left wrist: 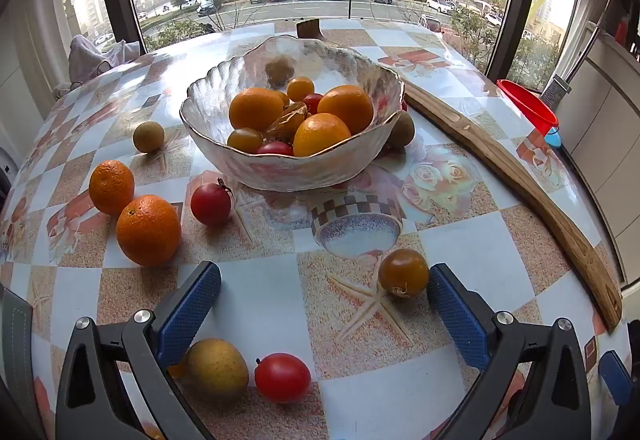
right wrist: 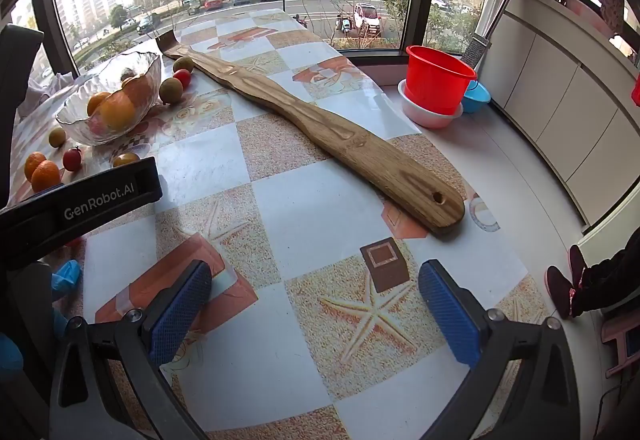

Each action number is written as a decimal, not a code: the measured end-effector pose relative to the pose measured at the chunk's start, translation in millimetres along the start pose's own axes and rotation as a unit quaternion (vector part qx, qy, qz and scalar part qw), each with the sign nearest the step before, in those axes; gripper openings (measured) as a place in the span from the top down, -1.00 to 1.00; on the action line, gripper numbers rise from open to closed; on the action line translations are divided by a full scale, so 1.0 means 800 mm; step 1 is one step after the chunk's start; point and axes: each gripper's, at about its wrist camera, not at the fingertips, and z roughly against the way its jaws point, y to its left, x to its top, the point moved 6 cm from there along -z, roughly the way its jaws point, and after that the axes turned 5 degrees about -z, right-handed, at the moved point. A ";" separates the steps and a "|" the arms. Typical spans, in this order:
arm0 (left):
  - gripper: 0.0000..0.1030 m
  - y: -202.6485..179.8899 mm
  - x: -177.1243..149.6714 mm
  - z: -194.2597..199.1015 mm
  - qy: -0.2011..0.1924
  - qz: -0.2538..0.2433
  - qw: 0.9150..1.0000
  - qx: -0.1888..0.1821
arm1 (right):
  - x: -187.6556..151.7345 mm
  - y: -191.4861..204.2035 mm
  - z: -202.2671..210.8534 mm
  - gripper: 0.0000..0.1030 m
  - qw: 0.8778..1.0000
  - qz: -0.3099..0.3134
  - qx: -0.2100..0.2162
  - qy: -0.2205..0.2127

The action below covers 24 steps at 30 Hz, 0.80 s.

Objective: Organize fruits
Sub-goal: 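Move both grippers over the table toward the scattered cherry tomatoes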

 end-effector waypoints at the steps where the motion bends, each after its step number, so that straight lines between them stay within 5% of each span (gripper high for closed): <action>1: -1.00 0.000 0.001 0.000 0.013 -0.004 1.000 -0.003 | 0.000 0.000 0.000 -1.00 1.000 0.000 0.000 0.001; 4: -1.00 -0.001 0.002 0.010 0.060 -0.034 0.997 -0.025 | 0.003 0.000 -0.002 -1.00 1.000 0.008 -0.002 0.027; 8: -1.00 0.004 0.017 0.073 0.015 -0.056 0.997 -0.043 | 0.008 0.004 -0.004 -1.00 0.995 0.024 -0.006 0.097; 11: -1.00 0.039 0.013 0.129 0.008 -0.057 0.996 -0.070 | 0.012 0.005 0.032 -1.00 0.995 0.029 0.014 0.094; 14: -1.00 0.064 0.004 0.162 0.055 -0.066 0.992 -0.096 | 0.015 0.017 0.063 -1.00 0.993 0.024 0.043 0.111; 18: -1.00 0.107 -0.034 0.196 0.113 -0.084 0.987 -0.075 | 0.006 0.037 0.095 -1.00 0.981 -0.017 0.092 0.171; 21: -1.00 0.136 -0.063 0.215 0.161 -0.096 0.979 -0.084 | -0.003 0.055 0.119 -1.00 0.977 -0.007 0.079 0.197; 24: -1.00 0.162 -0.077 0.243 0.155 -0.116 0.979 -0.068 | -0.008 0.066 0.145 -1.00 0.976 0.006 0.064 0.206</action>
